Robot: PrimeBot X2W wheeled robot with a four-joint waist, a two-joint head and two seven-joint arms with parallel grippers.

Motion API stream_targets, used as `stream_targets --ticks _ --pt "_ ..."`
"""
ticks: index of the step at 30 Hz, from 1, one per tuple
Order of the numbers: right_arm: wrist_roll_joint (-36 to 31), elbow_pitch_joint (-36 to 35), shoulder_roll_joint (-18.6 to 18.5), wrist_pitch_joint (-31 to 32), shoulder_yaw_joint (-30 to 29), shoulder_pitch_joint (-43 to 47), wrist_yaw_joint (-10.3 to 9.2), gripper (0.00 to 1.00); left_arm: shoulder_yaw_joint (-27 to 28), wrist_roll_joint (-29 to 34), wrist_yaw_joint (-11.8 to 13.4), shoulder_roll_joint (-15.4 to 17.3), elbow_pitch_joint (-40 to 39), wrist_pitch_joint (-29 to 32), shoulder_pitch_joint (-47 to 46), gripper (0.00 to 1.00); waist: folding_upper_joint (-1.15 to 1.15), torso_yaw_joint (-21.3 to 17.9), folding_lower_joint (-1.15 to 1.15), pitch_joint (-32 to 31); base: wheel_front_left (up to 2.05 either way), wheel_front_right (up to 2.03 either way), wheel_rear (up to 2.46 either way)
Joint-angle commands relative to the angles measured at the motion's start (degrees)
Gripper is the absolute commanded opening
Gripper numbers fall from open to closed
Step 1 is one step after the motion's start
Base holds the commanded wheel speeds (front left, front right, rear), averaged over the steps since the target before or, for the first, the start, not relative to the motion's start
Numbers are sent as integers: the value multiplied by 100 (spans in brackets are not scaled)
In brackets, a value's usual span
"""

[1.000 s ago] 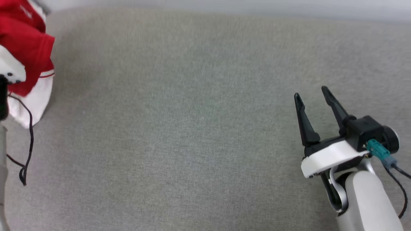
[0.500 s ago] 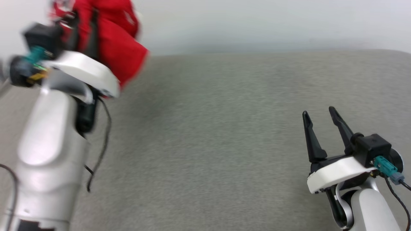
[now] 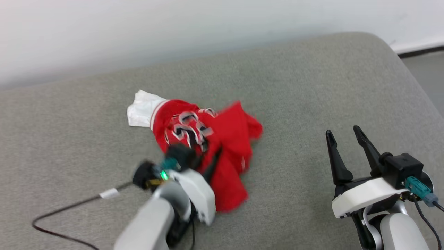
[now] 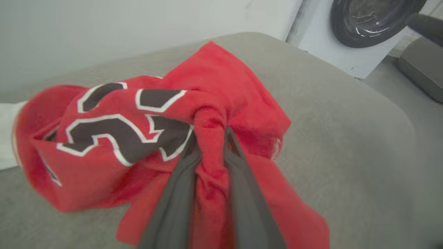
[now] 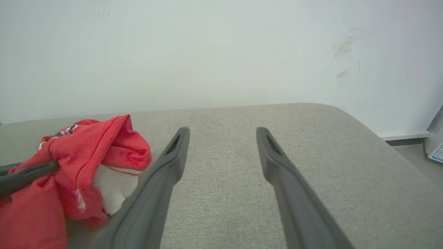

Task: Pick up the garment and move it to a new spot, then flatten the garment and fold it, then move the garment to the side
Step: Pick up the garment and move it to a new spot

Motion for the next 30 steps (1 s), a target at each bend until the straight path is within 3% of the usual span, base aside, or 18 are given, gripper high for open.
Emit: stream_targets --ticks 1,2,4,8,14,20,24,30 --pt "8 9 11 -39 5 -21 -2 100 -61 -16 -24 8 18 40 129 0 0 -73 1 109 0 0 0" --pt "3 24 10 -49 9 -31 -2 100 -117 -71 -53 -27 -10 26 202 22 0 -68 1 127 0 0 0" --pt "16 46 11 -61 24 -78 -2 100 -257 -19 -71 -31 -38 4 299 100 0 -22 1 180 0 0 0" --pt "-43 66 10 -83 0 -114 -2 100 -401 178 -34 -13 -197 -273 289 100 0 170 1 154 0 0 0" --pt "-55 110 10 -43 33 -90 -3 100 -324 409 242 -54 -616 -883 196 100 0 512 1 -50 0 0 0" --pt "-105 67 11 -10 -65 8 -3 100 81 340 676 -17 -854 -1149 266 100 0 844 1 -242 0 0 0" --pt "-87 44 10 30 -77 125 -3 100 509 268 1028 136 -886 -1264 475 100 0 954 1 -394 0 0 0" --pt "-124 -48 10 97 -198 387 -3 100 998 125 1342 407 -977 -1338 914 100 0 1045 1 -559 0 0 0"
